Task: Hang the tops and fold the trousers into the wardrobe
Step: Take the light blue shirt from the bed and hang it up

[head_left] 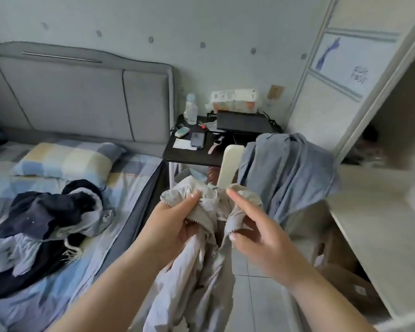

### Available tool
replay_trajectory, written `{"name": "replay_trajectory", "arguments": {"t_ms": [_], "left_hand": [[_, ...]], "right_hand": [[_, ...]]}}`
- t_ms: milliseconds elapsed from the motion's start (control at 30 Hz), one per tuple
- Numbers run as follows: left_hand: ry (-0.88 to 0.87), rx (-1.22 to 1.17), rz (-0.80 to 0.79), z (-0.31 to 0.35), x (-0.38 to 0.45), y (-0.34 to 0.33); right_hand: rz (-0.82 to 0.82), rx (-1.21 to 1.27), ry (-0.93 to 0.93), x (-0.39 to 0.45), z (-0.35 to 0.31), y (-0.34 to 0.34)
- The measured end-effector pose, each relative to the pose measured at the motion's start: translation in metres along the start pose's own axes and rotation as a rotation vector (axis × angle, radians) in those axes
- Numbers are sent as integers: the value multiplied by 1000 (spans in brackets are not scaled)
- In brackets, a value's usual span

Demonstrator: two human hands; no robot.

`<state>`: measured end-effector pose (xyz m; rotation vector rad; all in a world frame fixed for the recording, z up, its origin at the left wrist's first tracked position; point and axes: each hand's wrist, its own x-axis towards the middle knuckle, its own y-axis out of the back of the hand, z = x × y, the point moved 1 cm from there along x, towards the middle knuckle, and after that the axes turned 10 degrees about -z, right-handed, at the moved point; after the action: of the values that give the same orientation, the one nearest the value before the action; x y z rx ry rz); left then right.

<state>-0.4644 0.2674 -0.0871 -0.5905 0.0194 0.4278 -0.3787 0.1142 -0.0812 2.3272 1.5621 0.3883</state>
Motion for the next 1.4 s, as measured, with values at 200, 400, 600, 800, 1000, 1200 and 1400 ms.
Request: {"name": "replay_trajectory", "arguments": {"t_ms": [200,400,600,800,1000,1200,1400], "left_hand": [[36,109,-234,-50,53,-111],[90,151,-432,-85,90,-186],[108,233,-494,-101,145,-233],[37,338,-650,-107,221,-280],[24,320,-871,-85,309,-332],[226,81,-1043,-77,393,-392],[299,174,-1217,-80,462,-475]], "right_hand": [[315,-258,-16,-42,29,95],[690,-407,-99,-82,59,158],[1047,-217,-208,-110,83,223],[1226,-165,-236,-101,97,289],[1380,-170,-236,-67,107,365],[1525,-179,-204,-49,112,443],[1578,-341,-231,-56,103,536]]}}
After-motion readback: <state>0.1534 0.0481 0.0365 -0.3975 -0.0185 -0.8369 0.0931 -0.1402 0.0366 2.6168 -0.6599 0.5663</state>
